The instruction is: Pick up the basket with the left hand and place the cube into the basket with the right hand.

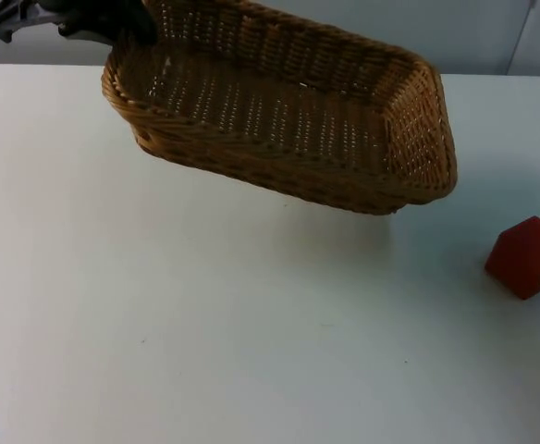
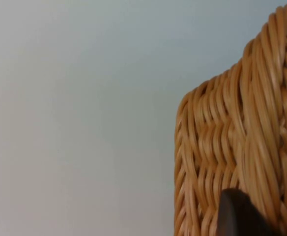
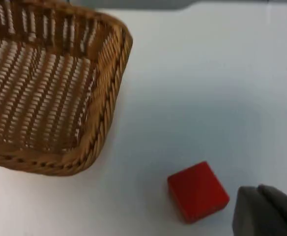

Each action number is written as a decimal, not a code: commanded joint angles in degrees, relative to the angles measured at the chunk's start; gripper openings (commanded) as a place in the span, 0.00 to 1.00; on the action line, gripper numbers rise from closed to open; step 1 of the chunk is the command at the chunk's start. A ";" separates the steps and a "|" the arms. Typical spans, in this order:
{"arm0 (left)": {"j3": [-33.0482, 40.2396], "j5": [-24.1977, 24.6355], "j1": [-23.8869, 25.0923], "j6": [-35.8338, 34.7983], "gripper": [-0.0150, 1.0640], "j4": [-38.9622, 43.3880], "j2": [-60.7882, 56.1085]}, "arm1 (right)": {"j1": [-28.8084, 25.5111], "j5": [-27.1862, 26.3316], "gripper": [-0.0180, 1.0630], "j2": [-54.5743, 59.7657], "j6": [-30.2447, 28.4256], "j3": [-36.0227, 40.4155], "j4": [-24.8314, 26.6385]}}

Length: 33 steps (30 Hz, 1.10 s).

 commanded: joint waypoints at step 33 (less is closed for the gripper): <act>-0.56 -0.90 -0.09 -0.60 0.01 -1.71 -1.03 | -0.25 24.30 0.59 21.35 15.36 -16.49 -9.40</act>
